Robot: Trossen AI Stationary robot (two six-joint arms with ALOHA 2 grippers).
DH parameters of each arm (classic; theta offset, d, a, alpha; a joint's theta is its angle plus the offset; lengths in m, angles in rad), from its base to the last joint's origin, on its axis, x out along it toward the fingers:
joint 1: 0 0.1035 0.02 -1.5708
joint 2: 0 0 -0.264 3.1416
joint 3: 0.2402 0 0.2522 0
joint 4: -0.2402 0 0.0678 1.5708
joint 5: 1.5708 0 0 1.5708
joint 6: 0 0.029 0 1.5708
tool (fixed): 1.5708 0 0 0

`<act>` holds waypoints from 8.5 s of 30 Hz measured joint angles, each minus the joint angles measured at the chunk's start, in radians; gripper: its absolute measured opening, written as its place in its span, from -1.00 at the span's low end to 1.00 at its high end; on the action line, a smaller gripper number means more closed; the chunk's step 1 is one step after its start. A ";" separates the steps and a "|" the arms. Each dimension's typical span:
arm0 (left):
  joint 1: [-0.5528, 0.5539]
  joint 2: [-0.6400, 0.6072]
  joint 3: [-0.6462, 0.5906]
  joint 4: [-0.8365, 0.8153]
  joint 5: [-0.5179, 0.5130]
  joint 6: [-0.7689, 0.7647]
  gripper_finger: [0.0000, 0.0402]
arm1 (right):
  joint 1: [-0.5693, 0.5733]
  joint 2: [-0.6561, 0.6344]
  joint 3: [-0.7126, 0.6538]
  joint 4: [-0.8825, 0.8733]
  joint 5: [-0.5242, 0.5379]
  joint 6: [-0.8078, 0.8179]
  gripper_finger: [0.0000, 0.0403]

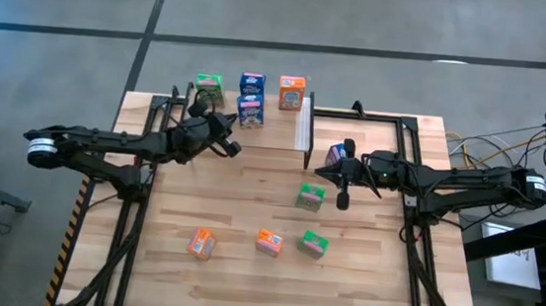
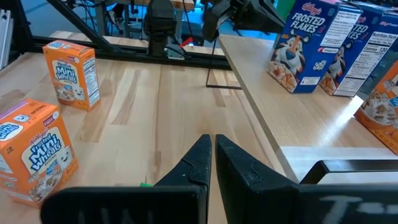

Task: Stack cereal on shelf
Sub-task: Put the bottom blue cereal box on the shelf aligned with the other blue cereal box

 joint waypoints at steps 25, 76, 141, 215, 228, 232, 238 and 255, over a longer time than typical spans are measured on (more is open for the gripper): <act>-0.054 -0.001 0.000 -0.003 0.160 -0.021 -0.99 | 0.000 0.000 0.000 0.000 -0.001 0.001 -0.94; -0.070 0.021 0.000 0.165 -0.052 0.046 -0.99 | 0.000 0.000 0.000 0.000 -0.001 -0.011 -0.94; -0.032 0.272 0.000 0.557 0.033 -0.023 -0.99 | 0.000 0.000 0.000 0.001 0.005 -0.012 -0.94; -0.404 -0.318 0.000 -0.450 -0.210 0.054 -0.99 | -0.187 0.680 1.052 -0.470 0.050 0.214 -0.94; -0.404 -0.318 0.000 -0.450 -0.210 0.056 -0.99 | -0.194 0.872 1.247 -0.470 0.058 0.141 -0.94; -0.404 -0.318 0.000 -0.451 -0.210 0.056 -0.99 | -0.203 0.912 1.287 -0.475 0.059 0.123 -0.94; -0.404 -0.318 0.000 -0.451 -0.210 0.055 -0.99 | -0.221 0.945 1.327 -0.533 0.080 0.113 -0.94; -0.404 -0.318 0.000 -0.450 -0.210 0.054 -0.99 | -0.219 0.936 1.329 -0.577 0.136 0.066 -0.94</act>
